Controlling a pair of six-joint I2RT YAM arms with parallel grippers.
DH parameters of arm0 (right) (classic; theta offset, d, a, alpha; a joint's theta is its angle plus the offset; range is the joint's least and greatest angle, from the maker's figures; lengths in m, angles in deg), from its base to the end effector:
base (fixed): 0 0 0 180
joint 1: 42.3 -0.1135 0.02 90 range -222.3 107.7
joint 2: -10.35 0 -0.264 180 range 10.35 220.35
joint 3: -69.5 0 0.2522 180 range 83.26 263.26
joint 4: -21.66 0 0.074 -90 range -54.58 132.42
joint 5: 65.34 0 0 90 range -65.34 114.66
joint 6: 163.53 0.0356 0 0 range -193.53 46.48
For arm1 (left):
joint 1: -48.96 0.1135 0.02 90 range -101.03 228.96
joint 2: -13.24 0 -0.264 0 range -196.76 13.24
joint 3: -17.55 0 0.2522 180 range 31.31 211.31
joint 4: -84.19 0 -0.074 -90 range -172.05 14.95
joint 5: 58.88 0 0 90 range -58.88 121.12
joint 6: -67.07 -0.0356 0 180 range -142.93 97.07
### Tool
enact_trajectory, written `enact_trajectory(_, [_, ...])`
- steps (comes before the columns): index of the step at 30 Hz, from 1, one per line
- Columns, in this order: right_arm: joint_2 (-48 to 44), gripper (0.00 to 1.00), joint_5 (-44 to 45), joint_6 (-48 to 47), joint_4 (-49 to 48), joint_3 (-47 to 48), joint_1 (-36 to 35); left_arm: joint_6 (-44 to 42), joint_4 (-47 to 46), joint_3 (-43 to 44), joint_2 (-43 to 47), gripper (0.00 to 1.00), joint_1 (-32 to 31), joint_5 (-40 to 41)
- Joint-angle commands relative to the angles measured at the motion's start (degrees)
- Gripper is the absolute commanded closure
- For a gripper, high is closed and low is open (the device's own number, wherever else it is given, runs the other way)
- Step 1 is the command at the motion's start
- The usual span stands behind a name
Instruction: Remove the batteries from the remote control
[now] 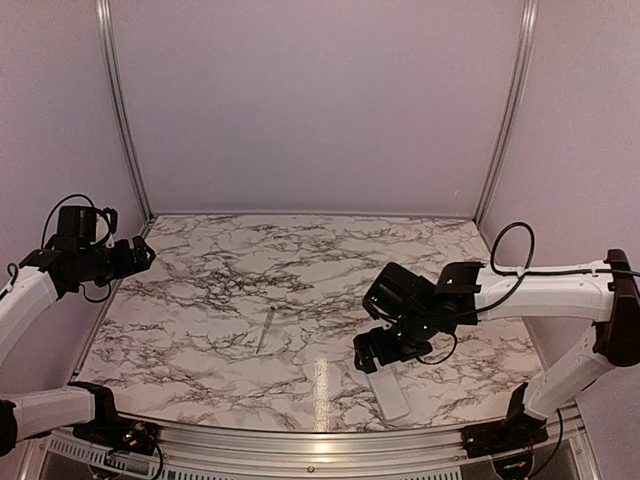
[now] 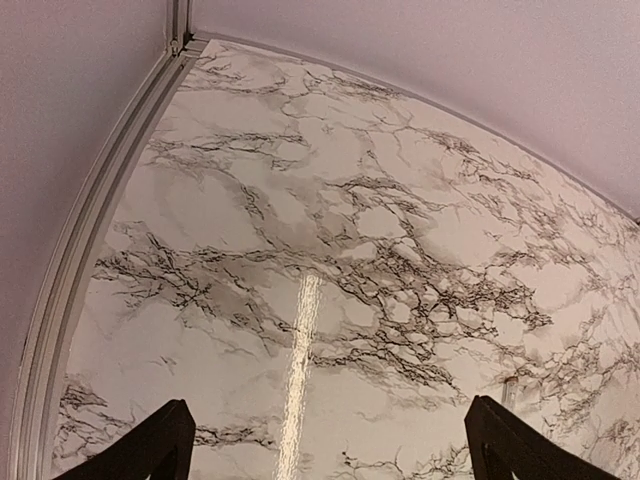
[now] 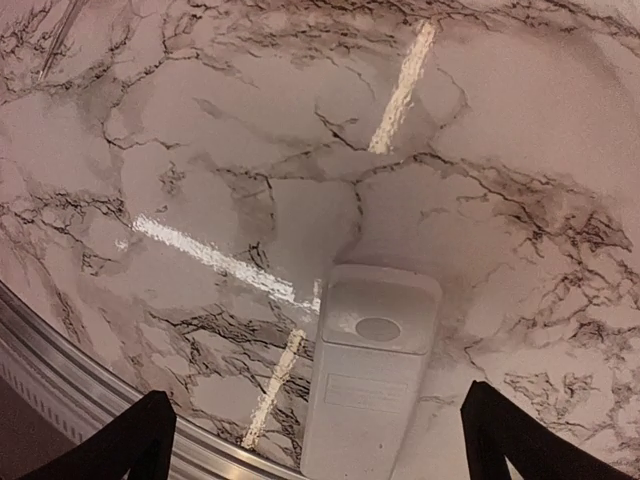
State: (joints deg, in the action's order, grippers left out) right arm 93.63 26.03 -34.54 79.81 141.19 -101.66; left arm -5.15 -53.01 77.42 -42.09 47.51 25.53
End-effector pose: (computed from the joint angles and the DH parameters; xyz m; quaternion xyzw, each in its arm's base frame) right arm 0.1404 0.2354 0.2222 -0.1720 0.9692 0.1254 0.1239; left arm 0.2070 -0.0087 0.2828 -0.1066 0.8926 -0.1161 0.4224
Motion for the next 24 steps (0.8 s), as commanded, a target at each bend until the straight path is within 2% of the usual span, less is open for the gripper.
enact_trajectory(1, [4.02, 0.02, 1.50, 2.90, 3.26, 2.70, -1.89, -0.43, 0.38, -0.58, -0.39, 0.01, -0.20, -0.83])
enact_trajectory(10, [10.79, 0.02, 3.54, 3.06, 8.22, 5.86, -1.99, -0.60, 0.39, -0.62, -0.23, 0.01, -0.17, -0.84])
enact_trajectory(24, [15.99, 0.02, 1.71, 1.95, 6.69, 5.79, -2.00, -0.77, 0.38, -0.51, 0.22, 0.01, -0.16, -0.58])
